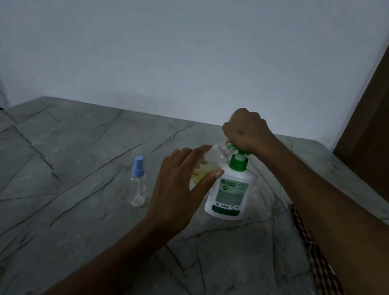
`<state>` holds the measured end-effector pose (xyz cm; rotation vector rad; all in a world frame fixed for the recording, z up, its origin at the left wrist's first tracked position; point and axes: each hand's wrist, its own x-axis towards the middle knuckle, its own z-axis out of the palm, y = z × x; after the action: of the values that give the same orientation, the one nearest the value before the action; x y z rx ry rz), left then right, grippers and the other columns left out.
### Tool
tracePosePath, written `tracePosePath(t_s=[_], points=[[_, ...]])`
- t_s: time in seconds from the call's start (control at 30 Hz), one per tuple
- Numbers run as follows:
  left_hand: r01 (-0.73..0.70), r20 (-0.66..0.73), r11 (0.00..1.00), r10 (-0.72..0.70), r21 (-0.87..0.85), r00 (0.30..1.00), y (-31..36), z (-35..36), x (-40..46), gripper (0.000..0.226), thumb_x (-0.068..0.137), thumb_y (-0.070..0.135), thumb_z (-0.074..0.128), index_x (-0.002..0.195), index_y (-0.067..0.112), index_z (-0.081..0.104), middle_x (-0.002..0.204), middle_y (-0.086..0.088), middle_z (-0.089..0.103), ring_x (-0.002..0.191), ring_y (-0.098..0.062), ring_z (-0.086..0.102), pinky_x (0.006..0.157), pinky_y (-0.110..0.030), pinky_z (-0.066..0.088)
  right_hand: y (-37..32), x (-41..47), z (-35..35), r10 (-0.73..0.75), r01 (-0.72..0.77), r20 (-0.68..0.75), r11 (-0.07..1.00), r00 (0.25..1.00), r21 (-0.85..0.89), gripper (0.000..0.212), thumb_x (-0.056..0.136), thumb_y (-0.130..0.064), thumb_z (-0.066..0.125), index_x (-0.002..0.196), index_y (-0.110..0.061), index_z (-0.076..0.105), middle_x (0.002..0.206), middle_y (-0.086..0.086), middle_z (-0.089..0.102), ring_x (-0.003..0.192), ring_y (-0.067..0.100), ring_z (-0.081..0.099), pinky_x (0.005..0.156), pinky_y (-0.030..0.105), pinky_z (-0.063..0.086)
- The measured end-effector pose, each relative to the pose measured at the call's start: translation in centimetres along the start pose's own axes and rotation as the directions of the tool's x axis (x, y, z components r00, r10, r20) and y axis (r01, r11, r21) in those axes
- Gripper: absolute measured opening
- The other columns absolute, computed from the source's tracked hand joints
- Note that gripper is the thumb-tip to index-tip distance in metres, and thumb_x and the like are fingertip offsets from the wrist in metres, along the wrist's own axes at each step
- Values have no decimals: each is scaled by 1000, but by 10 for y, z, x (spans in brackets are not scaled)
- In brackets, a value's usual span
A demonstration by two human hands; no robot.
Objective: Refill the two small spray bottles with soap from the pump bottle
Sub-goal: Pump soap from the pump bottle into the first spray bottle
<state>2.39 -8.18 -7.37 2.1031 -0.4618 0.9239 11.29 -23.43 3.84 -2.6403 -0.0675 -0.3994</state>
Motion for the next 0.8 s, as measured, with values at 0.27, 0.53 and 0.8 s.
tracePosePath(t_s=[0.27,0.53,0.8], points=[[28,34,999,-28,20,999,0,1,-1,50,95,55,54,136,25,56,121,6,61,104,-1,46,89,-18,37,6,0,8,34,-34,-7,996,999,83,19,88,-18,53,71,-11,47,92,15,74,79,30,65,69,34,49],[18,-6,1000,-18,-15,1000,2,0,0,47,96,51,56,133,22,58,118,6,63,104,-5,51,90,-25,43,0,1,3,-7,9,-31,999,999,44,16,85,-21,50,79,-8,55,87,10,73,79,29,68,78,40,60],[3,15,1000,-4,20,1000,0,-1,-1,52,96,58,50,136,25,56,119,8,61,105,-6,51,91,-20,40,3,-1,4,19,-18,-34,1000,999,19,20,89,-18,52,70,-11,47,78,8,64,71,26,59,65,34,47]])
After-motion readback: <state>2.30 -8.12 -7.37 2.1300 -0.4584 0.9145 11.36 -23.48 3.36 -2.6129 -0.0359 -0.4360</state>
